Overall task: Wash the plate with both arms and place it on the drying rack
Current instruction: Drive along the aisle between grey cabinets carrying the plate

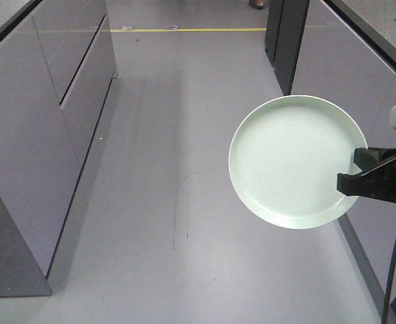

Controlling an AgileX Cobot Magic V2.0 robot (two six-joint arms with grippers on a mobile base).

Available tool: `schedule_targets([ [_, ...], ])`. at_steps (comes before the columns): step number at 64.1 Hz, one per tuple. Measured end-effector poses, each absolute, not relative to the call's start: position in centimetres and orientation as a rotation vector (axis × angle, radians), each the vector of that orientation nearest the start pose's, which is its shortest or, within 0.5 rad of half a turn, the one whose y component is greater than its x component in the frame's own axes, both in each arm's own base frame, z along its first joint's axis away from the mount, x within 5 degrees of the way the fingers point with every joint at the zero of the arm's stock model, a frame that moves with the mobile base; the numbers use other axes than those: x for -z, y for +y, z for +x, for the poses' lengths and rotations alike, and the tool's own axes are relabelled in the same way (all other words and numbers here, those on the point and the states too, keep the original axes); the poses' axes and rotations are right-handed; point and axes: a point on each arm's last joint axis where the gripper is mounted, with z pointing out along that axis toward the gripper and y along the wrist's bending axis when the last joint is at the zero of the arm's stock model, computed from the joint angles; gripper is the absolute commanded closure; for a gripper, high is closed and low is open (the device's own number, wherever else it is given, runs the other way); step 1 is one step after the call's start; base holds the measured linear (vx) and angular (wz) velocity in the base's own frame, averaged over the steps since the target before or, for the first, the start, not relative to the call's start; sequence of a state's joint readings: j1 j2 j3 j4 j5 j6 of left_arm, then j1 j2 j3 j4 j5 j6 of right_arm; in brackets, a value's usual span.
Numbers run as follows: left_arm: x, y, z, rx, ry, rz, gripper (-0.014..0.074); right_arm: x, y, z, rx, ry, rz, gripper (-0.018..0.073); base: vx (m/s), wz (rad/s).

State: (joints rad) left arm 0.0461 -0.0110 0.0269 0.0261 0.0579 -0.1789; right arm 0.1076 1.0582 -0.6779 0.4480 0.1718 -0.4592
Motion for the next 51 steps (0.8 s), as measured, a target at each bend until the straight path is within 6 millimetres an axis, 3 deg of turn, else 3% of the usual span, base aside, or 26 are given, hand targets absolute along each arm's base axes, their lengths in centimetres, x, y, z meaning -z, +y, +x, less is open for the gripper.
schedule_targets([
  [51,-19.94,0.28,5.67,0.083,1.550,-0.156,0.0601,-29.73,3.07,22.13,-0.132,2.013,-0.173,0.0568,0.12,-0.02],
])
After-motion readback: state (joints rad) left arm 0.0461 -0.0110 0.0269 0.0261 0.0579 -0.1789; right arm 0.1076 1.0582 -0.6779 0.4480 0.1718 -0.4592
